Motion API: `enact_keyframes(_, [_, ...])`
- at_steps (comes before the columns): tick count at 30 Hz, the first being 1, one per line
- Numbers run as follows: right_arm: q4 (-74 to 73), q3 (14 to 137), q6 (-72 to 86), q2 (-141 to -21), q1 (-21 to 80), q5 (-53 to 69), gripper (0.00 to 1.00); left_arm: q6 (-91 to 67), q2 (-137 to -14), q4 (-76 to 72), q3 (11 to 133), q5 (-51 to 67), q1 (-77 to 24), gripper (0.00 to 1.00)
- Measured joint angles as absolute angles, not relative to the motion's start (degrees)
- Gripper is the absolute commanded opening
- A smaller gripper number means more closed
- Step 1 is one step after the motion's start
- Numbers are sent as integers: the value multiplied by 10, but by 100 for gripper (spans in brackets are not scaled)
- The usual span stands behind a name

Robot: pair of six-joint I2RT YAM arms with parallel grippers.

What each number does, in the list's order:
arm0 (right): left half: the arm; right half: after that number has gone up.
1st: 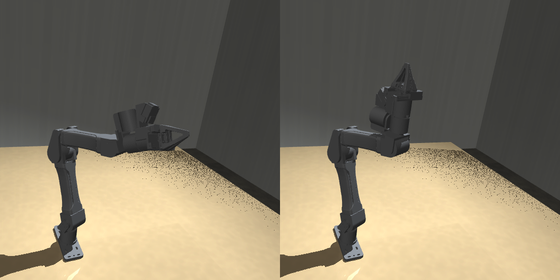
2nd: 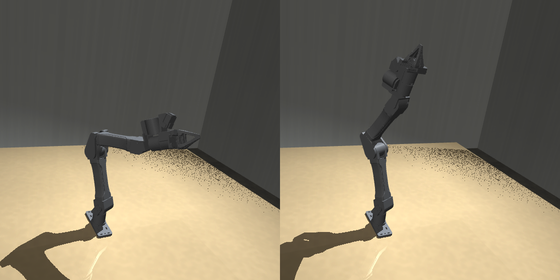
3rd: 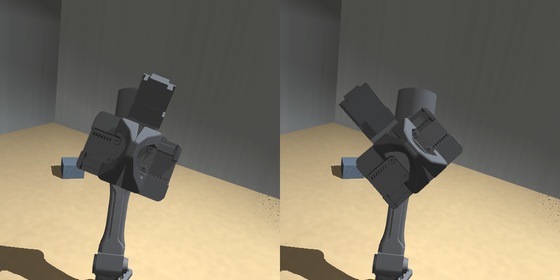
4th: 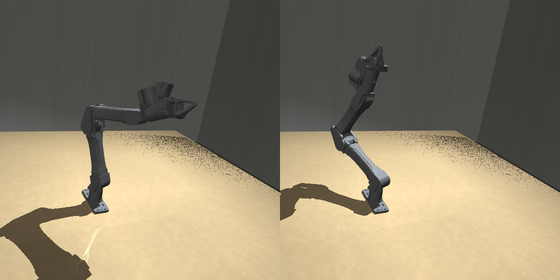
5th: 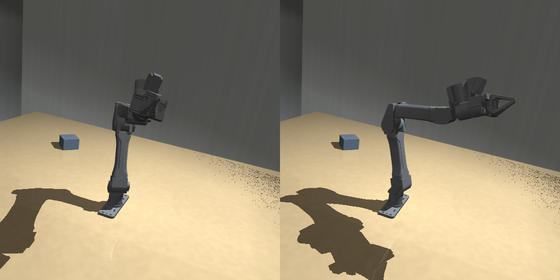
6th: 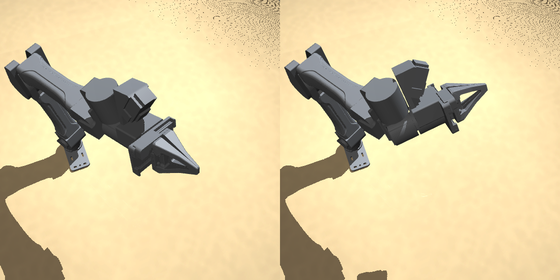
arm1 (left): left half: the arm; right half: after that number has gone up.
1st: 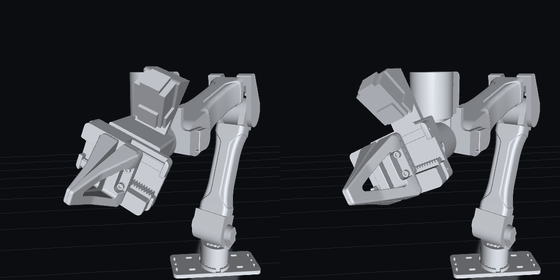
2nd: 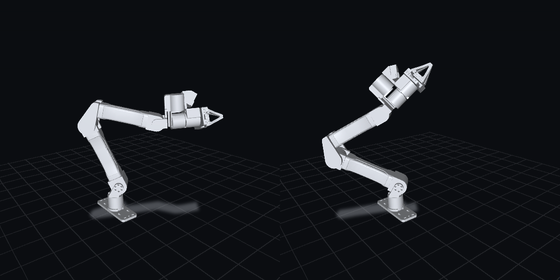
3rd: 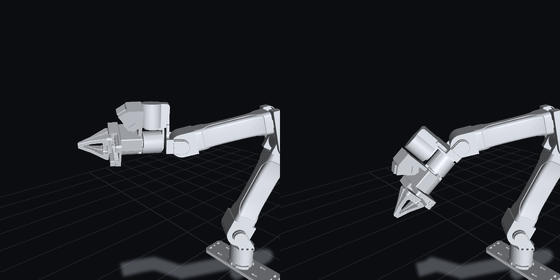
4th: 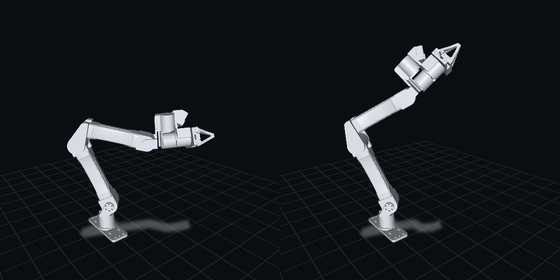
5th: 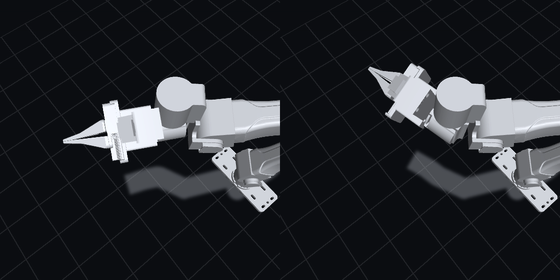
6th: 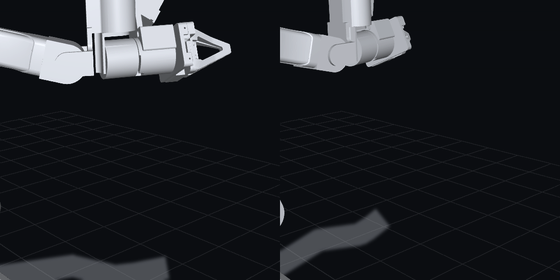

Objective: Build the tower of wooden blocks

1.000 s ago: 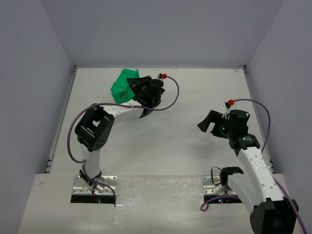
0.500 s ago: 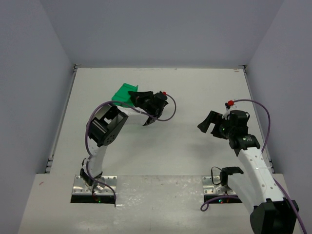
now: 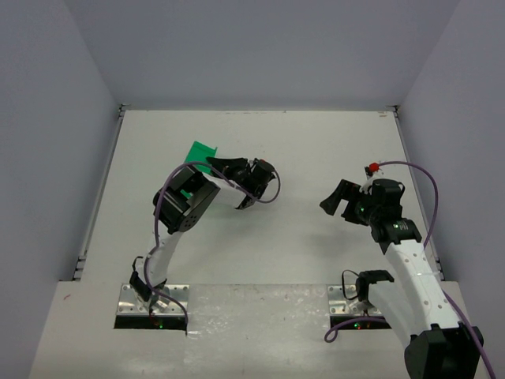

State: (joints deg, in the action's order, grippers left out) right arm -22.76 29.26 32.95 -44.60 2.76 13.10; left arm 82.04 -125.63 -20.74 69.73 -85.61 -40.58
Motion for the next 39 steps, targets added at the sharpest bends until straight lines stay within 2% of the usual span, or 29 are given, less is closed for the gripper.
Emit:
enact_keyframes(21, [-228, 292, 329, -446, 28, 138, 99, 817, -1255, -160, 696, -854, -418, 0])
enact_keyframes(29, [-228, 292, 330, -440, 28, 140, 99, 776, -1151, -150, 693, -812, -388, 0])
enact_keyframes(39, [-228, 292, 330, -438, 28, 137, 99, 598, -1019, -48, 714, -695, -295, 0])
